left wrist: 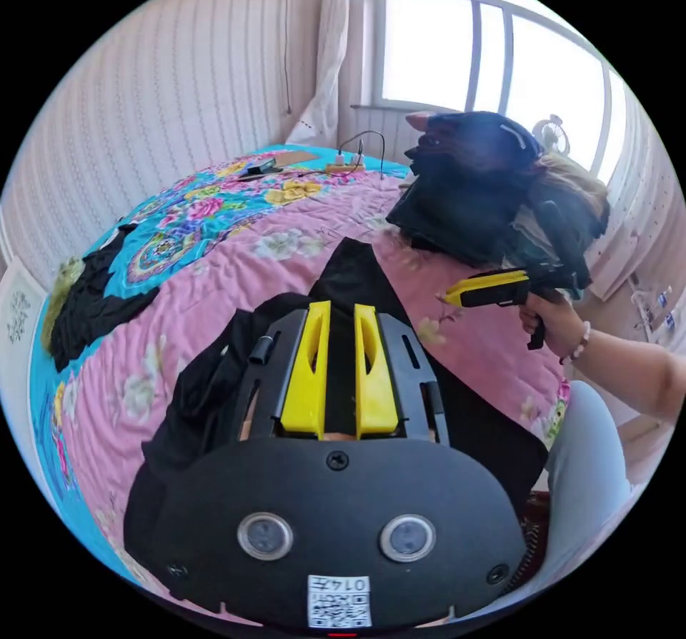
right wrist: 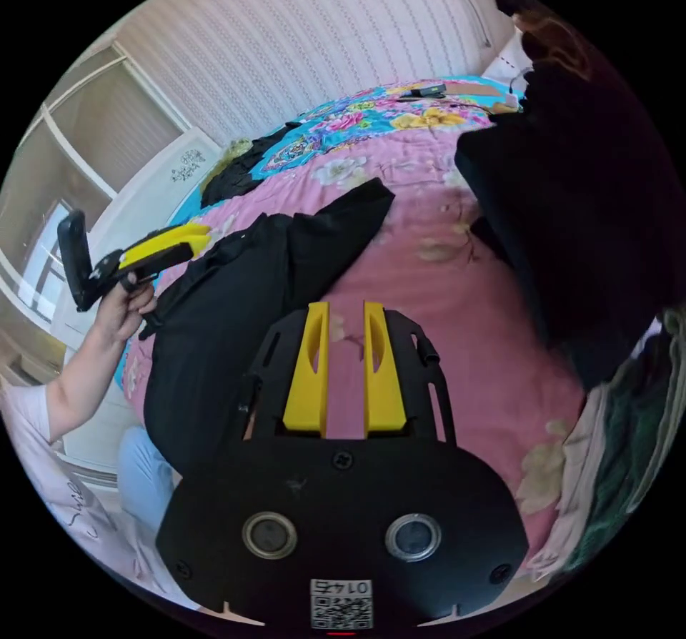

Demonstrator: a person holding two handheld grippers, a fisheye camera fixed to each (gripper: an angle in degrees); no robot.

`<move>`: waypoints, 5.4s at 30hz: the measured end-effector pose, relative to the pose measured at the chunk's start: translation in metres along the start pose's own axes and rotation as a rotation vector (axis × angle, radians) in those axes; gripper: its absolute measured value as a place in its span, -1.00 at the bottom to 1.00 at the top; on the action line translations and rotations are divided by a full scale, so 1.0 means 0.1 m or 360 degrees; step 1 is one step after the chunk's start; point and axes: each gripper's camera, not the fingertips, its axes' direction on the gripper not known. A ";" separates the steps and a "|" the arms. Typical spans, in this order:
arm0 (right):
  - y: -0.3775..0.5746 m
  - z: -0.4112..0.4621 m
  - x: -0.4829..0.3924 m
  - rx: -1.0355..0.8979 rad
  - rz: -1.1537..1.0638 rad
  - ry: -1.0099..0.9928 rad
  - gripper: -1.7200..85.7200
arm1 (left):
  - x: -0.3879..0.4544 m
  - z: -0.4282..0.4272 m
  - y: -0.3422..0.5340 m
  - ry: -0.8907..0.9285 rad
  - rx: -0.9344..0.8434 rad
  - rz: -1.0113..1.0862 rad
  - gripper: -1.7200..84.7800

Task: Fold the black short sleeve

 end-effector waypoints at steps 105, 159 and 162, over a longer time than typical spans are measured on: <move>1.16 -3.39 1.55 0.0534 0.0145 -0.0172 -0.95 | 1.75 4.38 -1.07 0.0361 -0.0241 0.0266 -0.98; -0.92 -0.07 -2.01 -0.0341 -0.0684 0.0131 -0.76 | -2.18 -1.74 1.97 -0.0014 0.0096 -0.0552 -0.84; -1.36 0.43 -1.89 -0.0421 -0.0575 0.0106 -0.76 | -2.44 -1.26 1.26 -0.0037 -0.0052 -0.0464 -0.84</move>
